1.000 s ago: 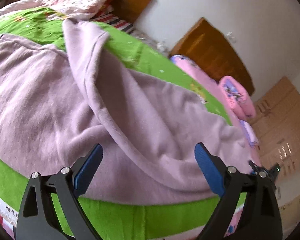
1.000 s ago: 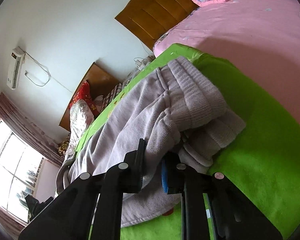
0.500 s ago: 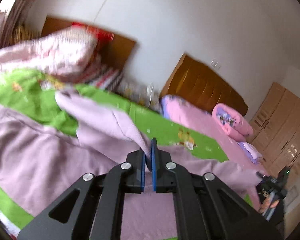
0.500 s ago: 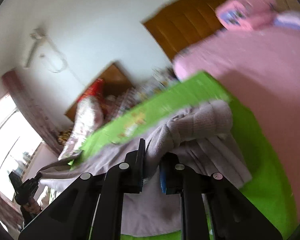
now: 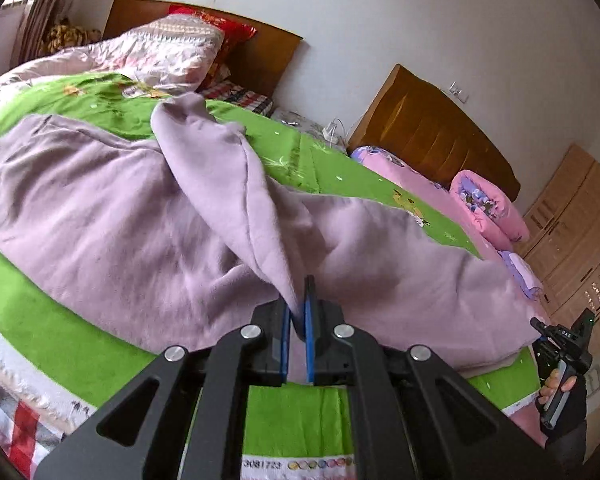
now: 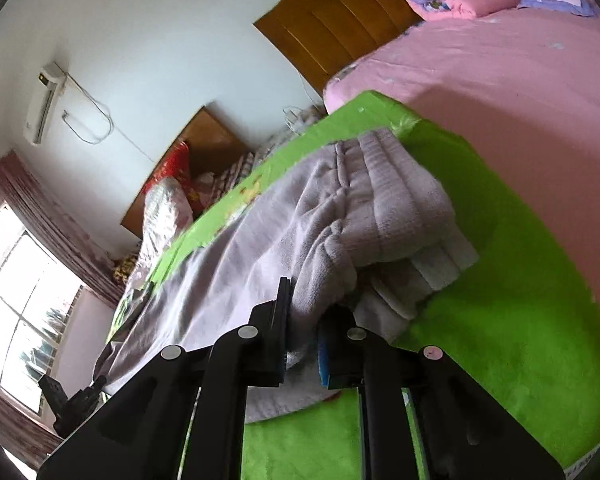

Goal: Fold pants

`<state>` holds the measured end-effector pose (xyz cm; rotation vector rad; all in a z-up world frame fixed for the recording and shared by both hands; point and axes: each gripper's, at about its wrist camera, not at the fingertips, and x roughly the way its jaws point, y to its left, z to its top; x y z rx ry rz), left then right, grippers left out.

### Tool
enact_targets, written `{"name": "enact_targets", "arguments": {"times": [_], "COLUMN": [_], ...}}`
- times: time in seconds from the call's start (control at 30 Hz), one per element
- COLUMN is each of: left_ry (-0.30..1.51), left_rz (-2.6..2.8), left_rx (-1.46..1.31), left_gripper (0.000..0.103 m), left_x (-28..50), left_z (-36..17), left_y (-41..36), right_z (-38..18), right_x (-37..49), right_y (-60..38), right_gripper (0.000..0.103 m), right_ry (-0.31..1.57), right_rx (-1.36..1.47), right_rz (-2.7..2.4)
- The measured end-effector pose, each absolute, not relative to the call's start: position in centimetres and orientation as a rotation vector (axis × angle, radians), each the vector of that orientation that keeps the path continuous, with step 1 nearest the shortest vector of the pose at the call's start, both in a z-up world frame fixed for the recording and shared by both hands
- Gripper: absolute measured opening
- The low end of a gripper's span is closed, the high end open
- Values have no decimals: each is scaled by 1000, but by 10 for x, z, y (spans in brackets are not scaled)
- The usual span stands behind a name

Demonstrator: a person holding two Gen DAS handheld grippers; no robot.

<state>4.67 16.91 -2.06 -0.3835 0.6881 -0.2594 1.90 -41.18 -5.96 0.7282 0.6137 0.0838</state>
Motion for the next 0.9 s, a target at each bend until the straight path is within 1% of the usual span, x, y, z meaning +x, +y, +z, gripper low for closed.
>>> {"name": "enact_targets", "arguments": {"times": [0.07,0.13,0.27,0.3,0.33,0.37,0.4,0.43,0.47,0.5,0.67,0.8,0.83,0.87,0.9], "left_ry": [741,790,766,761,763,764,769,774,772,762,752,757,755,753,749], "left_rz": [-241,-229,-236,-238,-237,-235,-228,-221,-220,-227,-247,-242,-241,-237,-232], "left_rx": [-371,-397,-378,-366,-364,-366,-367,-369,-374,-391,-427,-430,-418,-414,-412], "left_gripper": [6,6,7,8,13,17,23,37,50,54,62,63,62,60,50], "left_x": [51,59,55,55,56,56,57,58,59,62,76,80,80,79,79], "left_z": [-37,-50,-38,-35,-34,-36,-38,-40,-41,-41,-39,-46,-46,-46,-45], "left_y": [167,163,162,162,162,162,162,163,163,165,170,167,166,165,165], "right_z": [-72,-92,-75,-74,-75,-80,-84,-87,-86,-84,-79,-82,-82,-81,-80], "right_x": [24,28,24,24,24,24,25,24,23,20,13,16,19,21,23], "right_y": [-412,-416,-413,-413,-413,-414,-412,-409,-405,-398,-367,-328,-321,-318,-318], "right_gripper": [12,10,11,13,24,28,39,43,43,44,44,43,42,38,24], "right_ry": [661,690,673,673,674,685,687,679,670,676,727,771,772,766,759], "right_rx": [721,782,738,739,757,799,834,864,873,865,855,783,754,742,737], "right_rz": [40,39,31,23,24,27,44,67,77,85,183,262,256,248,236]}}
